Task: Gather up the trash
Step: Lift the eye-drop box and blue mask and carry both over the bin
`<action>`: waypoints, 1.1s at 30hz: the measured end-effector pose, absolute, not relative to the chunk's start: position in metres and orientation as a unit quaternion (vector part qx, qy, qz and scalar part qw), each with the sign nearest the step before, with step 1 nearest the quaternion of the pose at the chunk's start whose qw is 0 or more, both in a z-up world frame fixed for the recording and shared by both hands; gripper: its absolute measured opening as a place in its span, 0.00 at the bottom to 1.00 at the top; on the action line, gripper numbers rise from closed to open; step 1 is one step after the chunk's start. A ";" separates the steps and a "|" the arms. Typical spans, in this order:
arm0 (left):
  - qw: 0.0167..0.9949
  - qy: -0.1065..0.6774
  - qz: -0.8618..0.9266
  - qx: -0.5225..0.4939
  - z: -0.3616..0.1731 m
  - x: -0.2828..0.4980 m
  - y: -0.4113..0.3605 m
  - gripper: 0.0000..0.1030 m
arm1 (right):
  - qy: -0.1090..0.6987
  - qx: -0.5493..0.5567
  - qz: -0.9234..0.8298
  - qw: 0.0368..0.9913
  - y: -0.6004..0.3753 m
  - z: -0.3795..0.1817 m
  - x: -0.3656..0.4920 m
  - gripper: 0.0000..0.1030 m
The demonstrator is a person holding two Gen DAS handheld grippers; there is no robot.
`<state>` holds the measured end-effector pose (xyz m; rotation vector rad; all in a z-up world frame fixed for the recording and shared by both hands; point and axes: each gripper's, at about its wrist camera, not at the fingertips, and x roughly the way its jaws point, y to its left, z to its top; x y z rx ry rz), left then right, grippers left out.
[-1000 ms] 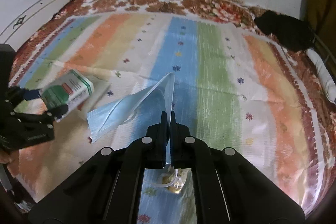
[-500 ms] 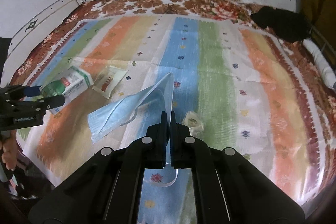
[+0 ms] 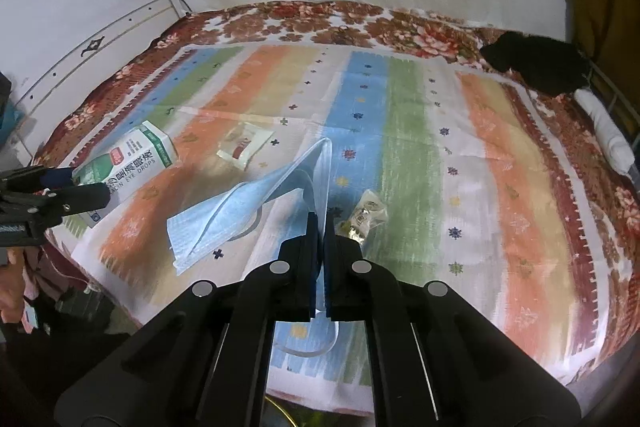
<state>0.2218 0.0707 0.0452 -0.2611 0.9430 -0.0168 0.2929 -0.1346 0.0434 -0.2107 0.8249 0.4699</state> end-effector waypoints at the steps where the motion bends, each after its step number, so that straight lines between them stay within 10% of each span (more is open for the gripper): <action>1: 0.884 0.450 -0.011 -0.127 0.047 0.217 0.070 0.70 | 0.397 -0.107 0.219 0.885 -0.136 0.044 0.289 0.02; 33: 0.894 0.404 -0.072 -0.178 0.052 0.093 0.044 0.71 | 0.424 -0.035 0.269 0.864 -0.171 0.037 0.167 0.02</action>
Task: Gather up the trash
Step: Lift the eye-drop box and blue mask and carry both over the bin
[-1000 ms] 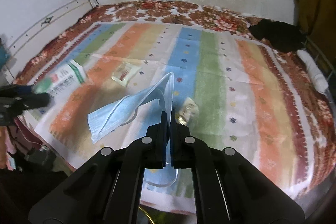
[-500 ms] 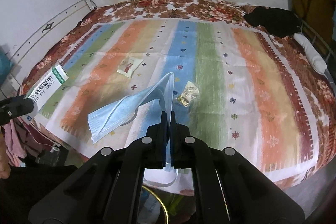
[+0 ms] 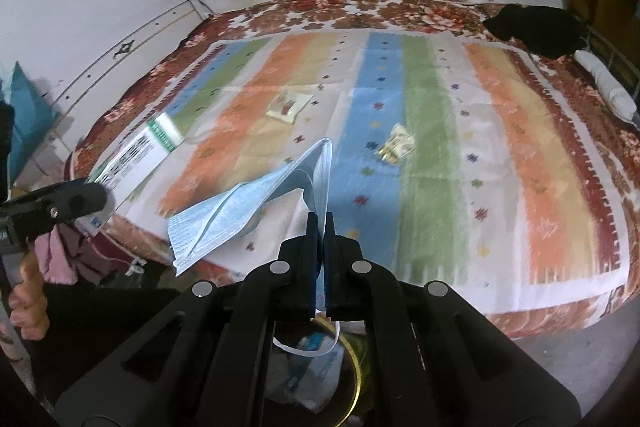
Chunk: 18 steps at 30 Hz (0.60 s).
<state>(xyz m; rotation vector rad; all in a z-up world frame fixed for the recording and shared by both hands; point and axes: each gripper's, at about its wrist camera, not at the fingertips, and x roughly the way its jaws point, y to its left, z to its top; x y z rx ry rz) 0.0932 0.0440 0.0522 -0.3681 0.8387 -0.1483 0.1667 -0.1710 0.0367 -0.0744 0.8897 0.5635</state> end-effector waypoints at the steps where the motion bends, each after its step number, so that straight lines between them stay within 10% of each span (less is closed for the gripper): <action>1: 0.894 0.404 -0.074 -0.179 0.051 0.090 0.043 0.71 | 0.429 -0.034 0.271 0.861 -0.171 0.033 0.163 0.02; 18: 0.907 0.375 -0.076 -0.173 0.030 0.027 0.020 0.71 | 0.442 -0.025 0.273 0.854 -0.178 0.005 0.100 0.02</action>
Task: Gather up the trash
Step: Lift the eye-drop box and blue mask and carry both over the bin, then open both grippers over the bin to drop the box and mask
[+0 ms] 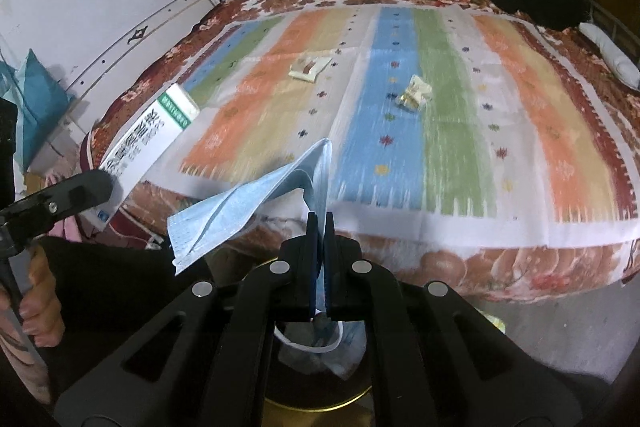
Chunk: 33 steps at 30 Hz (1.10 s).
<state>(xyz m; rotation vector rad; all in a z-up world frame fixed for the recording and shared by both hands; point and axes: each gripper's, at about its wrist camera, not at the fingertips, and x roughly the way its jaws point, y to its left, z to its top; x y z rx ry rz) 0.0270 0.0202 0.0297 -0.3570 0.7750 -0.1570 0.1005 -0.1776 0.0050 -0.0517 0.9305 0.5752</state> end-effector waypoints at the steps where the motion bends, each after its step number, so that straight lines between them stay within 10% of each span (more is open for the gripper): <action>1: 0.908 0.374 -0.077 -0.173 0.029 0.025 0.019 0.71 | 0.443 -0.027 0.274 0.853 -0.178 0.002 0.095 0.02; 28: 0.860 0.450 -0.100 -0.218 -0.047 -0.031 -0.015 0.71 | 0.498 -0.049 0.245 0.830 -0.186 -0.051 0.017 0.02; 31: 0.856 0.453 -0.107 -0.225 -0.050 -0.028 -0.016 0.73 | 0.505 -0.056 0.236 0.828 -0.183 -0.054 0.019 0.09; 33: 0.849 0.464 -0.113 -0.228 -0.054 -0.024 -0.018 0.83 | 0.517 -0.058 0.236 0.821 -0.180 -0.059 0.021 0.36</action>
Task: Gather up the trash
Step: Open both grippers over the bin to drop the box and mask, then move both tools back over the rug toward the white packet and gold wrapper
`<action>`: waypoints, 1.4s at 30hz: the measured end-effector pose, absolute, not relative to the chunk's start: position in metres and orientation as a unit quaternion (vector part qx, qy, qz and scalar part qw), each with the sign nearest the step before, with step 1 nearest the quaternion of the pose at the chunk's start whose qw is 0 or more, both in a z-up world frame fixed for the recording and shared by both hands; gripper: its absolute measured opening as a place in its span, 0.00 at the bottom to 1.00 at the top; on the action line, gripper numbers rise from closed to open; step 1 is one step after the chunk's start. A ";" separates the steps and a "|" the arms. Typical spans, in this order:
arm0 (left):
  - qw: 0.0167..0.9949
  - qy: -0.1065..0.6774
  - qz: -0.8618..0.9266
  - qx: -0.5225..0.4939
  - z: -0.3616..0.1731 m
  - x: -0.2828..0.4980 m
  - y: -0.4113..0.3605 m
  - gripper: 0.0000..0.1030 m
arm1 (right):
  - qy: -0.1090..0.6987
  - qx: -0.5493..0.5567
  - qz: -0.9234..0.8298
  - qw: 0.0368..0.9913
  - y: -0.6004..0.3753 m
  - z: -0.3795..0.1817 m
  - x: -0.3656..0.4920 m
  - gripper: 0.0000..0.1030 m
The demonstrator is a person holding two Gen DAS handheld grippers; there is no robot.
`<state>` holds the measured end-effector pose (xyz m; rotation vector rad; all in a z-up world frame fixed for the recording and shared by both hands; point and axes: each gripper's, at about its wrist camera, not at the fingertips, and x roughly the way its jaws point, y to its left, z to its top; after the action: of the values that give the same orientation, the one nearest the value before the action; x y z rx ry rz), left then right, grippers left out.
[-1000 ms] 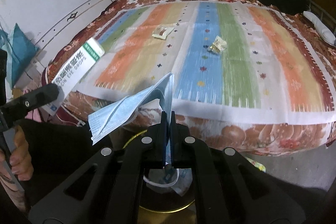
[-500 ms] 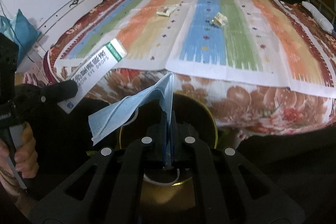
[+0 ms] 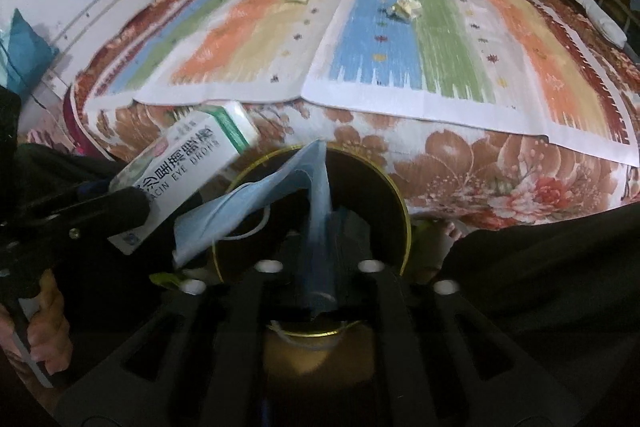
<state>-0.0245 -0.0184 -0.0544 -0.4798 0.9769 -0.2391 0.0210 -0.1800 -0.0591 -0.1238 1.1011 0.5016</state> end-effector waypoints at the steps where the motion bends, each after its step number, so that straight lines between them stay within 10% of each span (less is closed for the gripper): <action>1: 0.848 0.466 -0.112 -0.227 -0.056 -0.023 -0.019 0.85 | 0.522 -0.052 0.239 0.817 -0.180 -0.061 0.022 0.38; 42: 0.896 0.435 0.017 -0.089 0.021 0.090 0.033 0.90 | 0.503 -0.039 0.262 0.822 -0.158 -0.020 0.124 0.68</action>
<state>0.0904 0.0331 0.0209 -0.1846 0.9019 0.0352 0.1242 -0.1577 -0.0204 -0.0829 1.0710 0.5581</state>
